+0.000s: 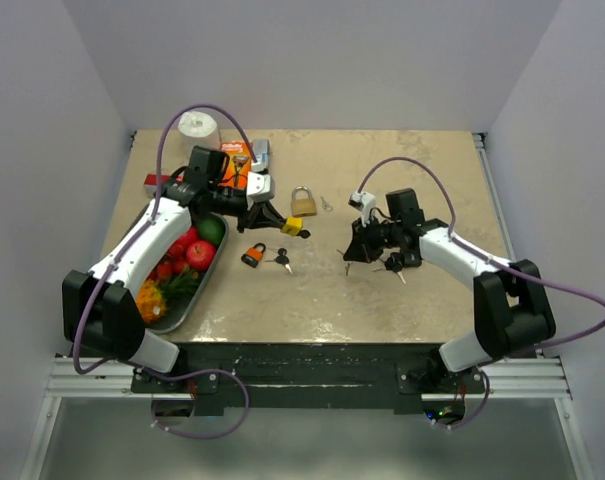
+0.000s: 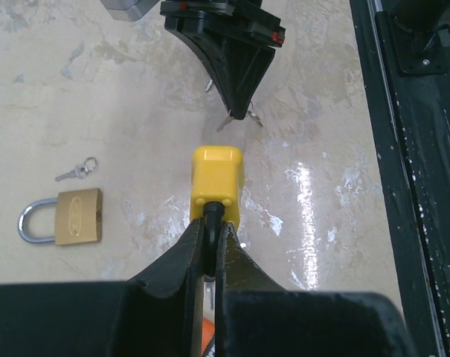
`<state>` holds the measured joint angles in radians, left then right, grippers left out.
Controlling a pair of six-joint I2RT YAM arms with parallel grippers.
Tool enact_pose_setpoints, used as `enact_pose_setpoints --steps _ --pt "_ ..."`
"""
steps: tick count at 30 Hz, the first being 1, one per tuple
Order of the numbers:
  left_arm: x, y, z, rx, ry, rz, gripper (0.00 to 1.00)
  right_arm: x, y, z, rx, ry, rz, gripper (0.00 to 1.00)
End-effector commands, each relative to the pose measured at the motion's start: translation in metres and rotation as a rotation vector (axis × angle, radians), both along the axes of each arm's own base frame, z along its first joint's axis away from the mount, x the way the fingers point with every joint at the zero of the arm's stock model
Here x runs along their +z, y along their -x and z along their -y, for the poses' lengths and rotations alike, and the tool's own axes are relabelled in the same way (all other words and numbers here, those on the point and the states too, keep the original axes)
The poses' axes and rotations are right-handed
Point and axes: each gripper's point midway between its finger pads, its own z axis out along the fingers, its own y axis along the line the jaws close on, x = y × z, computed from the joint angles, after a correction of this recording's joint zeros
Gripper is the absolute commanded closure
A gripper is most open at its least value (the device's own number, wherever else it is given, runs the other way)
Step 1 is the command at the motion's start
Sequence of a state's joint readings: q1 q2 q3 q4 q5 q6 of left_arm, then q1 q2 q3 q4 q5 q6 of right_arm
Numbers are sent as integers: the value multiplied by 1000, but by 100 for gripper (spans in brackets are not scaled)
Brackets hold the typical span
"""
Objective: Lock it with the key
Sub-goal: Place the key at the center of the board, then place the lock at the center of the board.
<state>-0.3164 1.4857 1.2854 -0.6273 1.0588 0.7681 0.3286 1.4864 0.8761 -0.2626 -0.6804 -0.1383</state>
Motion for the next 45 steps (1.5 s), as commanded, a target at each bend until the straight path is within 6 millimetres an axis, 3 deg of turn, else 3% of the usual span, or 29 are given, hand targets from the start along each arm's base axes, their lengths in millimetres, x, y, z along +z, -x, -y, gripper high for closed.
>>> enact_pose_setpoints --steps 1,11,23,24,26,27,31,32,33,34,35,37,38,39,43,45 --pt "19 5 2 -8 46 70 100 -7 -18 -16 -93 -59 -59 100" --pt "12 10 2 10 29 63 100 -46 -31 -22 -131 -25 -165 100" --pt "1 16 0 -12 6 55 100 -48 -58 -5 -195 73 -91 100" --pt "0 15 0 -15 3 53 100 -48 -60 -5 -191 77 -84 96" --pt "-3 17 0 -24 -3 48 100 -49 -58 -4 -182 85 -89 80" --pt "-3 18 0 -27 -2 46 100 -47 -59 -4 -182 84 -87 59" --pt "9 20 5 -41 28 7 100 -22 -59 -6 -114 65 7 24" --pt "11 21 8 -61 44 -19 100 3 -57 -9 -80 31 69 20" --pt "22 20 10 -72 59 -11 100 15 -56 -9 -34 29 135 15" --pt "25 23 11 -82 65 -31 100 30 -54 -11 -4 11 192 12" --pt "30 25 14 -102 85 -55 100 60 -48 -14 44 -29 284 10" --pt "47 29 16 -129 108 -73 100 85 -41 -12 139 -27 449 6" --pt "50 31 19 -160 127 -84 100 110 -34 -12 174 -44 556 5" --pt "62 31 20 -180 143 -67 100 114 -28 -11 238 -37 632 4" --pt "74 50 21 -260 166 -160 100 144 -3 -12 395 -34 851 1" --pt "81 50 24 -299 187 -134 100 152 12 -13 491 -14 966 1"
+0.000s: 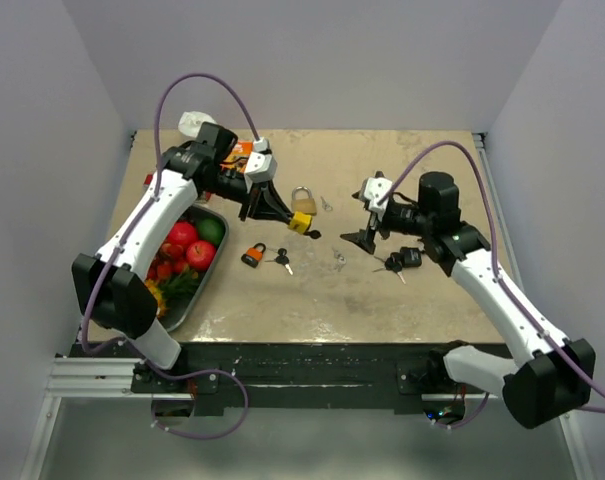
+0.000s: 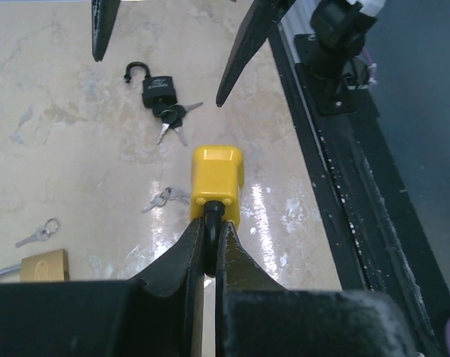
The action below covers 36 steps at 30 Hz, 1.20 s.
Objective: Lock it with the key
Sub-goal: Place the lock at the center of the board.
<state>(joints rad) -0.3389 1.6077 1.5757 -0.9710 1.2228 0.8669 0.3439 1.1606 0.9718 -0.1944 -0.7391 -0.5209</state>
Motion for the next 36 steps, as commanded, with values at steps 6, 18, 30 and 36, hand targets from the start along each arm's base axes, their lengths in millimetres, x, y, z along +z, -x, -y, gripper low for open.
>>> enact_pose_setpoints --steps 6,18,30,36 --pt "37 50 12 -183 111 -32 100 17 52 -27 351 120 498 1" --pt "37 78 22 -247 105 -48 100 17 93 -52 558 166 685 2" --pt "36 86 26 -266 99 -52 100 27 102 -57 572 148 753 9" --pt "35 85 28 -257 97 -55 100 42 104 -61 540 98 777 23"
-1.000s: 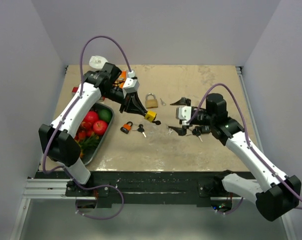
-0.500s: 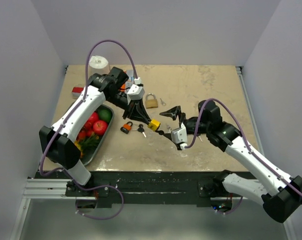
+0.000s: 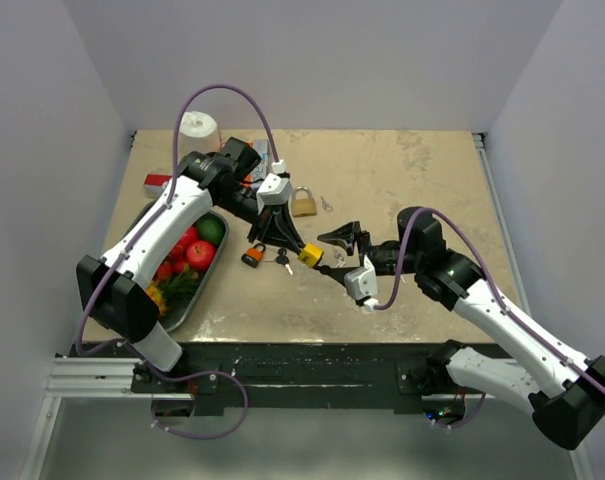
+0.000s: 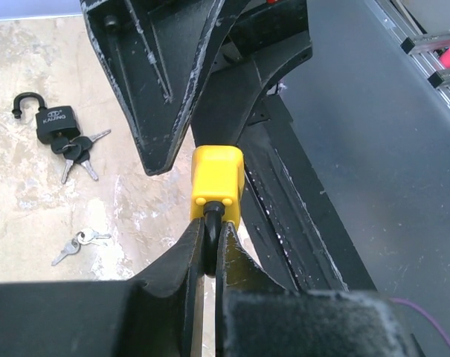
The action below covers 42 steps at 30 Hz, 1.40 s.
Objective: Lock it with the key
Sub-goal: Place the lock at the center of the board.
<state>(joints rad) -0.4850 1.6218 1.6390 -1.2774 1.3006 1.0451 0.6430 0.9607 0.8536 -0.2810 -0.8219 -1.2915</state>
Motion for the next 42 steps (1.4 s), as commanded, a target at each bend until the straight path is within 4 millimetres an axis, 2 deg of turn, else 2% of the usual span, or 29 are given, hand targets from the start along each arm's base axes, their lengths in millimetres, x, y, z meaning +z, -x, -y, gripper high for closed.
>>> enact_pose_setpoints --steps 1,4,10,21,29,35,42 --pt "26 10 3 -21 91 28 100 30 3 -4 -2 -97 43 27" --pt "25 10 3 -17 91 36 100 39 5 -5 -5 -126 35 34" --pt "24 10 5 -13 91 37 100 42 5 -6 -2 -131 33 46" --pt "22 11 6 -17 90 53 100 40 1 -12 11 -118 11 55" --pt "17 11 8 -20 73 62 100 47 -5 -19 25 -124 2 61" --pt "15 11 9 -16 64 54 100 58 -9 -25 19 -156 -28 73" --pt "9 9 9 30 43 4 100 86 -22 -35 -75 -301 -217 73"
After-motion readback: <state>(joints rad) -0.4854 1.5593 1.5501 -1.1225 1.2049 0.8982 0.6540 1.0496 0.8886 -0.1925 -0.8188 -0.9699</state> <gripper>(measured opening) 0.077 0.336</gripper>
